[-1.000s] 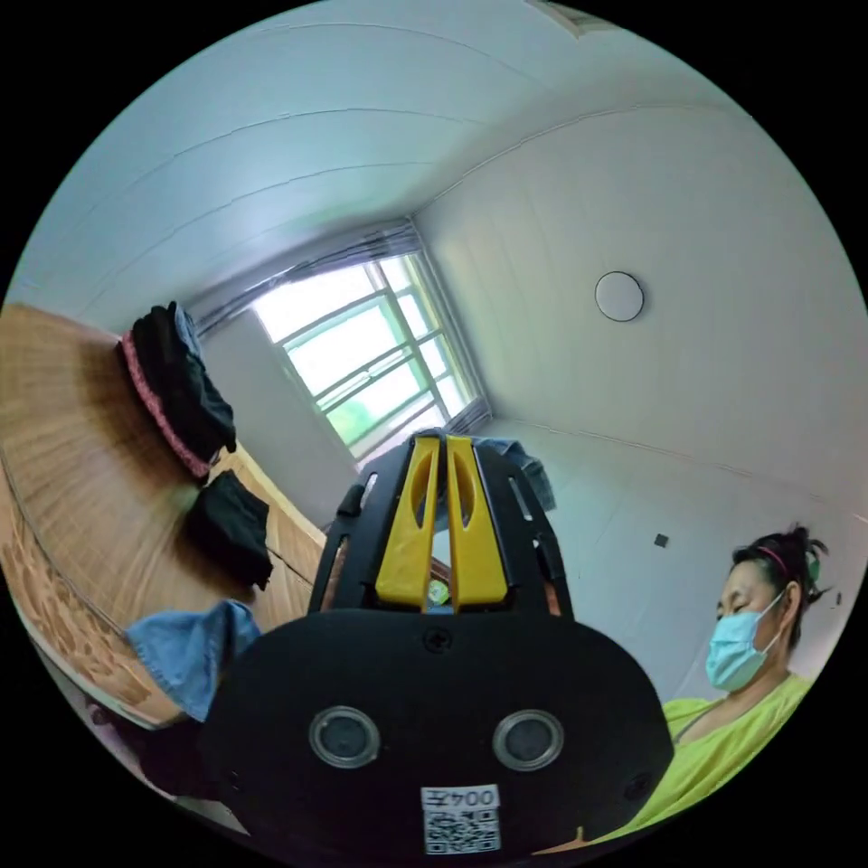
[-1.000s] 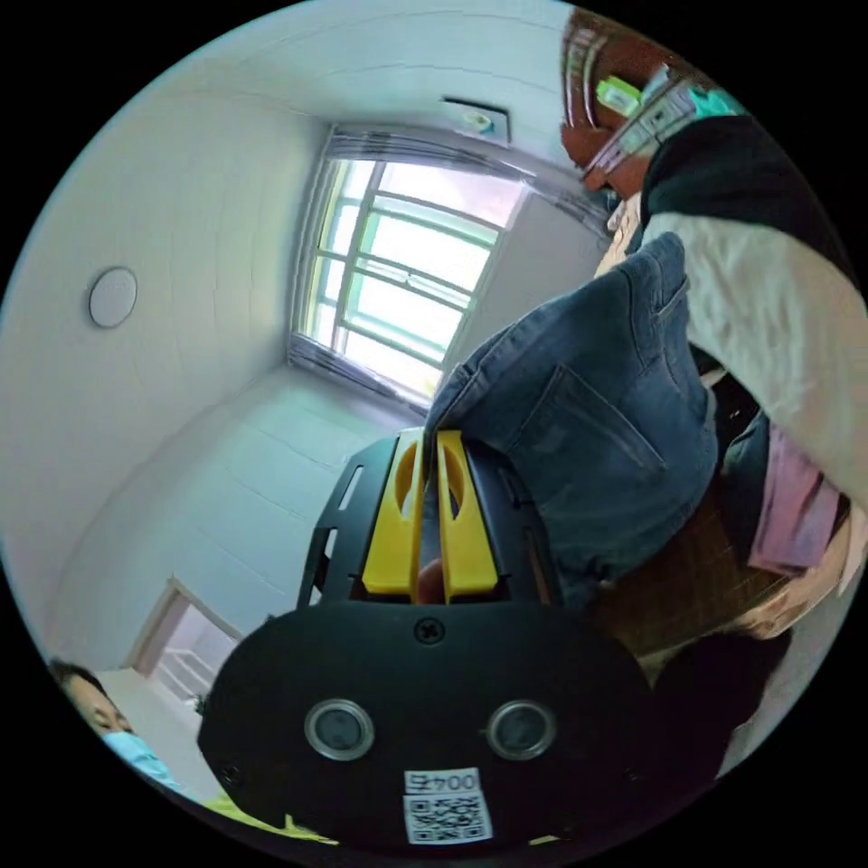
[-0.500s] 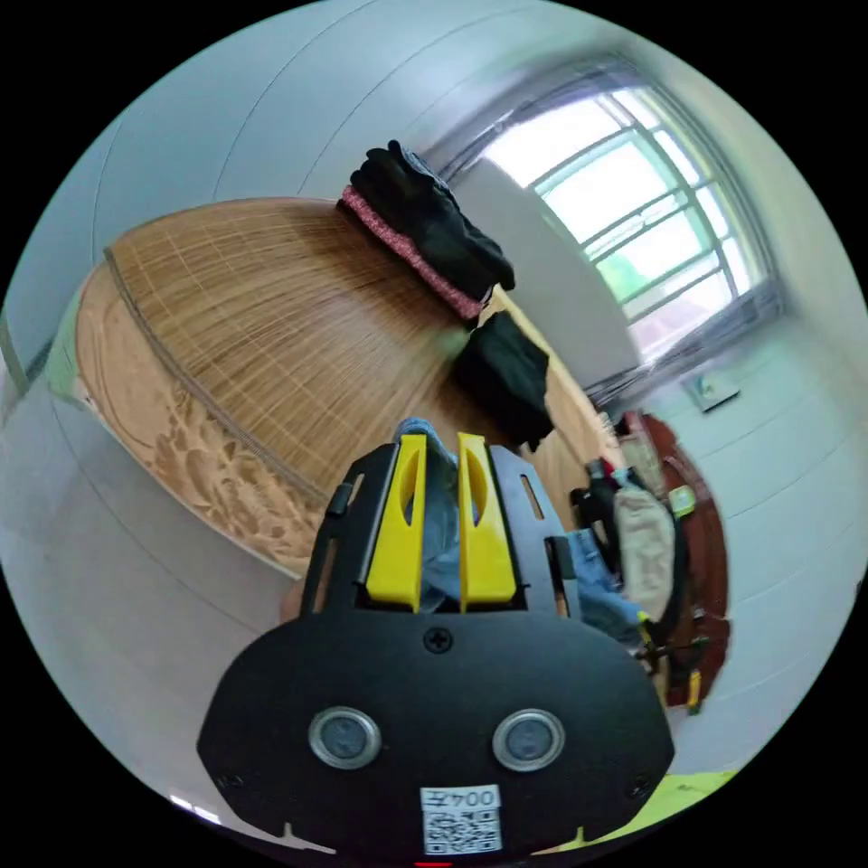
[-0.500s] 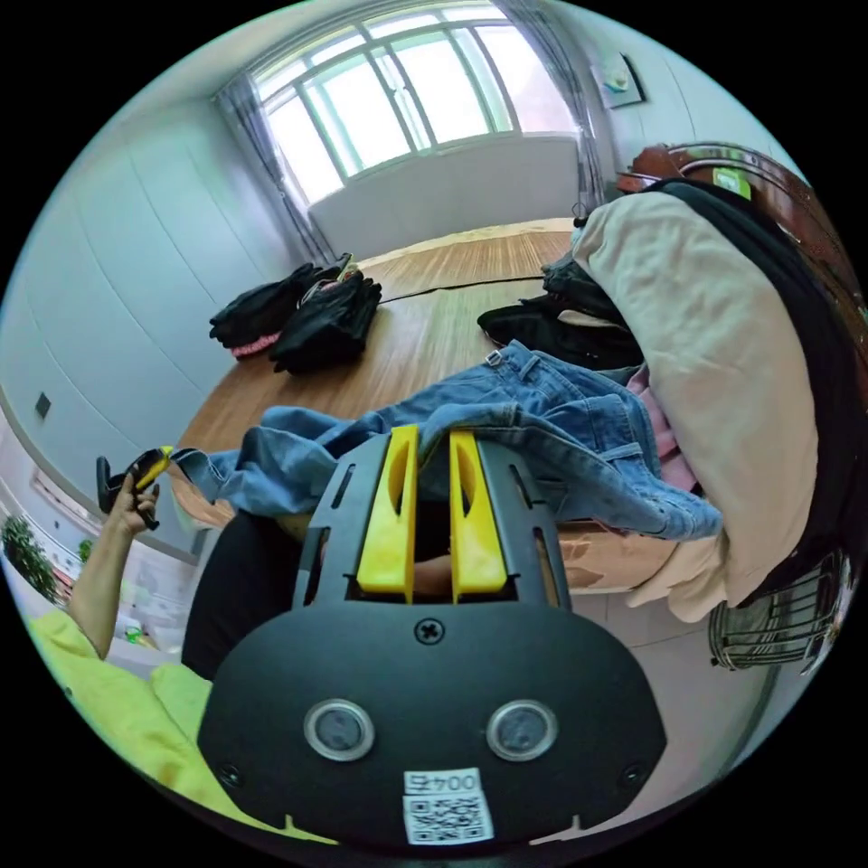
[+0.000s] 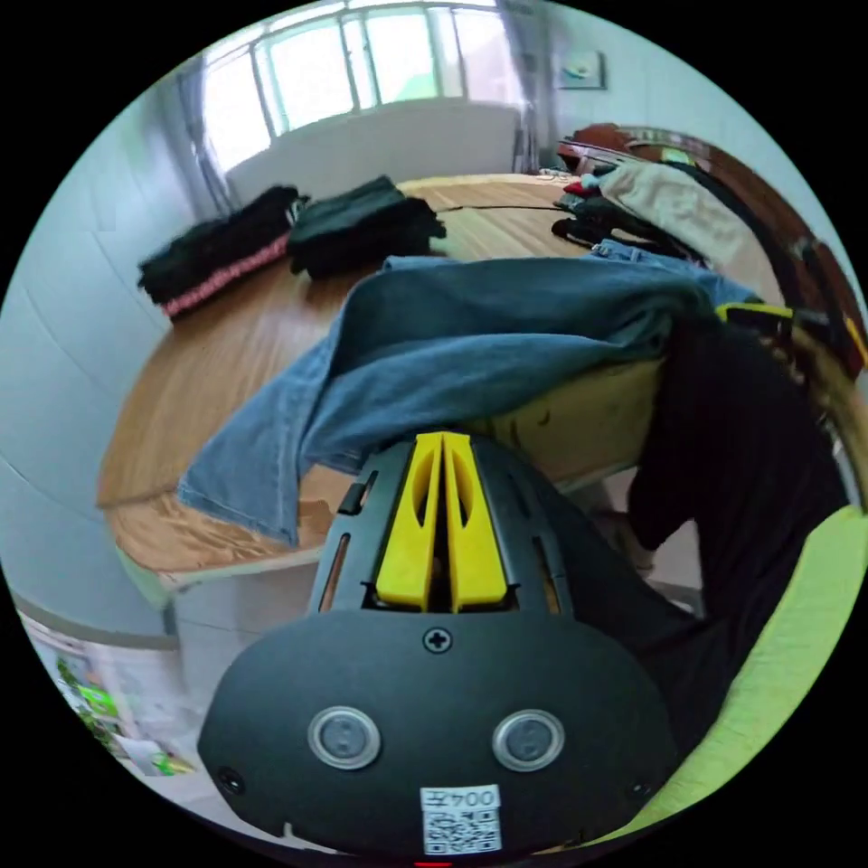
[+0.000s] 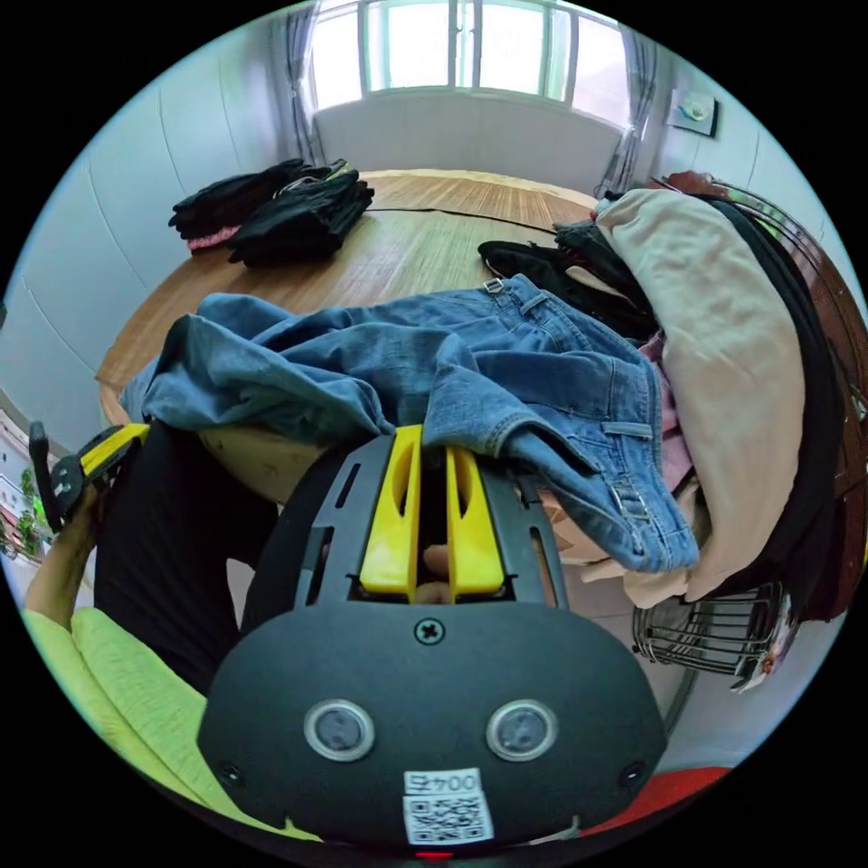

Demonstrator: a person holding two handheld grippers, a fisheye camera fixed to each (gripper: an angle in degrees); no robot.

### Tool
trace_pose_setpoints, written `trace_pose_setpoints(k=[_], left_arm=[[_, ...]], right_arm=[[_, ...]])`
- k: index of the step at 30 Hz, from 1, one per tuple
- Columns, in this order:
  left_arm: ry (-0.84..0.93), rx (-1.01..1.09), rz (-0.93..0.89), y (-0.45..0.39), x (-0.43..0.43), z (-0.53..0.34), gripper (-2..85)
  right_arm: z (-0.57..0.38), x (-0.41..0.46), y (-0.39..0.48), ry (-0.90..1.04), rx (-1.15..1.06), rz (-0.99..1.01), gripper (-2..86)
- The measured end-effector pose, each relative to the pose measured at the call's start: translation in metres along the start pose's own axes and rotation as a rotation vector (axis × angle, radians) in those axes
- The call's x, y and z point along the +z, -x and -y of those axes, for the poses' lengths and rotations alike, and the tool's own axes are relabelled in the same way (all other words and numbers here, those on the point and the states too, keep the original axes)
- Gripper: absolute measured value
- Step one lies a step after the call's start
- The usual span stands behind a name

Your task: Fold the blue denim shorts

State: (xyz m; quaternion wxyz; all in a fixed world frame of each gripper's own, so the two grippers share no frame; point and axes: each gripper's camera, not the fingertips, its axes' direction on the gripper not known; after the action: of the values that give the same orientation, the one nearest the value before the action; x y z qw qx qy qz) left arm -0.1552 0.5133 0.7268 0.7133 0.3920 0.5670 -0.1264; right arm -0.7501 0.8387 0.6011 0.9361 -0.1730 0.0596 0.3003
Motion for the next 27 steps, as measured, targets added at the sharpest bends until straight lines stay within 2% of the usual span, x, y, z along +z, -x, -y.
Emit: trace_pose_setpoints(k=[3, 9, 15, 19, 21, 23, 27], left_arm=[[-0.013, 0.059, 0.077, -0.027, 0.008, 0.0, 0.6], [0.058, 0.053, -0.099, -0.022, 0.031, 0.012, 0.5], [0.047, 0.007, -0.125, -0.021, 0.04, 0.01, 2.1], [0.019, -0.125, -0.188, 0.002, 0.031, 0.012, 5.8], [-0.015, -0.183, -0.222, 0.014, 0.023, 0.016, 6.4], [-0.063, -0.268, -0.291, 0.031, 0.015, 0.022, 6.9], [-0.061, -0.354, -0.386, 0.048, 0.022, 0.027, 7.5]], right_arm=[[0.009, -0.002, -0.006, 0.03, 0.027, 0.093, 5.2], [0.017, 0.006, -0.025, 0.064, 0.116, 0.33, 5.5], [0.018, 0.002, -0.019, 0.044, 0.159, 0.38, 5.8], [0.011, -0.02, -0.007, -0.029, 0.175, 0.334, 7.6], [0.008, -0.053, 0.02, -0.112, 0.123, 0.308, 11.0], [0.017, -0.074, 0.043, -0.171, 0.091, 0.367, 13.6], [0.07, -0.068, 0.109, -0.145, -0.05, 0.371, 16.4]])
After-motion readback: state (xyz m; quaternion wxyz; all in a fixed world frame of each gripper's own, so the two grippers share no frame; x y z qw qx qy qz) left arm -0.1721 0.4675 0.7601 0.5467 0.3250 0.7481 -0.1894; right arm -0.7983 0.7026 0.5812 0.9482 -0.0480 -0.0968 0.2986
